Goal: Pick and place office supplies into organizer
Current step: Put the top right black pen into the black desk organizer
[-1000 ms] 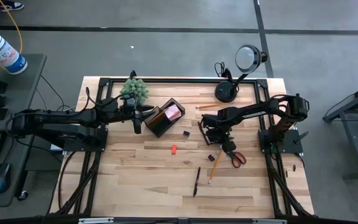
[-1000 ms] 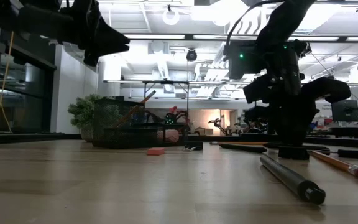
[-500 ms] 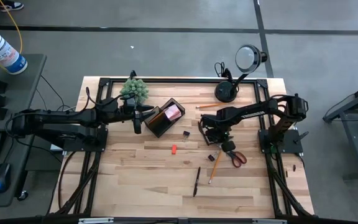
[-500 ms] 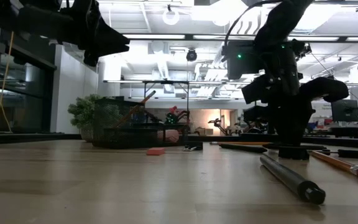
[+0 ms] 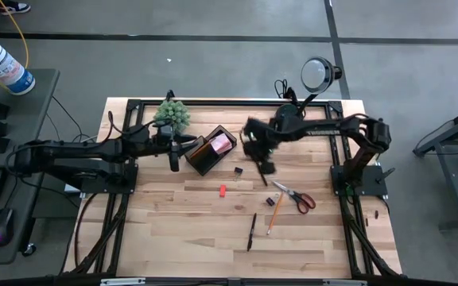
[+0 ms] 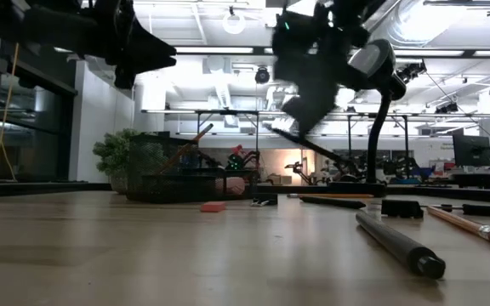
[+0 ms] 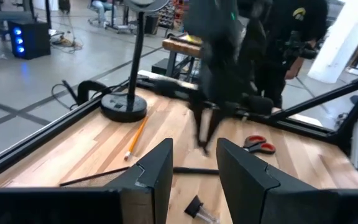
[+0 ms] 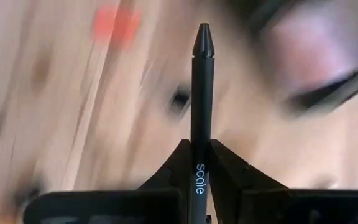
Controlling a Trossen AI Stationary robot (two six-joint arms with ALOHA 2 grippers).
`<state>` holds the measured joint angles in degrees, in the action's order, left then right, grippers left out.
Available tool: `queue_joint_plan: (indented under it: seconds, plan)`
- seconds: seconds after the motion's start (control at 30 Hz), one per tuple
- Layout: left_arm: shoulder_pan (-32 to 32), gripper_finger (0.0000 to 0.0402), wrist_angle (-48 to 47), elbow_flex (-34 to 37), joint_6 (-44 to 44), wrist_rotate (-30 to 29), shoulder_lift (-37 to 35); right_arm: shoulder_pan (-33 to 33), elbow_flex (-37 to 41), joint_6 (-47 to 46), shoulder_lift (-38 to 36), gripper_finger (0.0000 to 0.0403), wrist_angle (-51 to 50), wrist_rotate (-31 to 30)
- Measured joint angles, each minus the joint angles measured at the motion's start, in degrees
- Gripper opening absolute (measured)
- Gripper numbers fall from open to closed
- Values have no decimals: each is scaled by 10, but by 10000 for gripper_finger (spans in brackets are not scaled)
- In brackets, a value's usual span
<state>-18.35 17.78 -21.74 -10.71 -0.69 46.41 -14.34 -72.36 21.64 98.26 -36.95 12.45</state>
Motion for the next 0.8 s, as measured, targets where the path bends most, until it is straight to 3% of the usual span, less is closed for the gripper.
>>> queue_joint_plan:
  seconds: [0.23, 0.47, 0.67, 0.8]
  plan:
    - [0, 113, 0, 0, 2, 12, -47, -48, -52, -186, 18, 23, 282, 54]
    - [0, 113, 0, 0, 26, 10, -108, -59, -72, -363, 98, 23, 551, 103]
    - [0, 113, 0, 0, 42, 2, -151, -59, -72, -434, 173, 23, 706, 96]
    - [0, 113, 0, 0, 45, 0, -165, -55, -72, -415, 202, 23, 776, 101]
